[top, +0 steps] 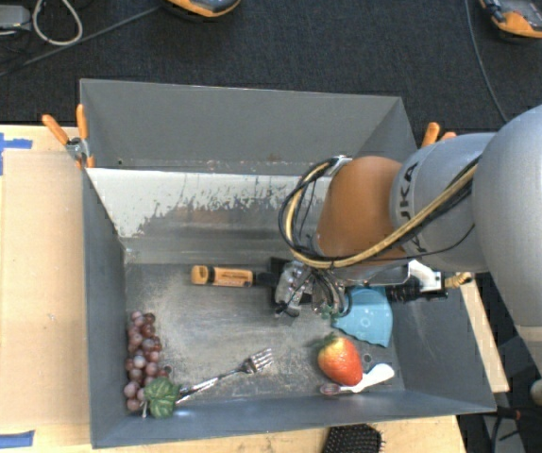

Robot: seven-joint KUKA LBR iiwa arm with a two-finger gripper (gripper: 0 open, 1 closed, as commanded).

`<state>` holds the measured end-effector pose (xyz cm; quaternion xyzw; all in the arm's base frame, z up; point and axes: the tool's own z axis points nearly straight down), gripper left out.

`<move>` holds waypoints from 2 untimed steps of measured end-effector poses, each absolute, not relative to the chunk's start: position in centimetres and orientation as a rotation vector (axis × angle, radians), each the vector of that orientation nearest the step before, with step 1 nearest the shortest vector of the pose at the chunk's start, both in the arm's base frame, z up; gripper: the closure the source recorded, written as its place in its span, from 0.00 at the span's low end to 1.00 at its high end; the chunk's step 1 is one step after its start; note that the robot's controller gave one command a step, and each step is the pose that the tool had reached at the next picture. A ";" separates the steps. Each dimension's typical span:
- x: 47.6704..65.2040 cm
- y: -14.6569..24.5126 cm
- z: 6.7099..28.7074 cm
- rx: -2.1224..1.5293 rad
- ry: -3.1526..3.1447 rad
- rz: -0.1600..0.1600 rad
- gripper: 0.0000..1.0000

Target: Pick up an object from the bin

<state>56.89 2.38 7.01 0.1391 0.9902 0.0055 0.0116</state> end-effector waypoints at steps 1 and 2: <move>58.1 1.5 7.0 0.497 3.079 0.020 1.00; 58.3 0.4 9.2 0.549 3.071 0.021 1.00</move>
Offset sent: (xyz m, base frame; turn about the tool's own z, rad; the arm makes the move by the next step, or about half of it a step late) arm 0.0136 -0.0203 0.0217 0.0782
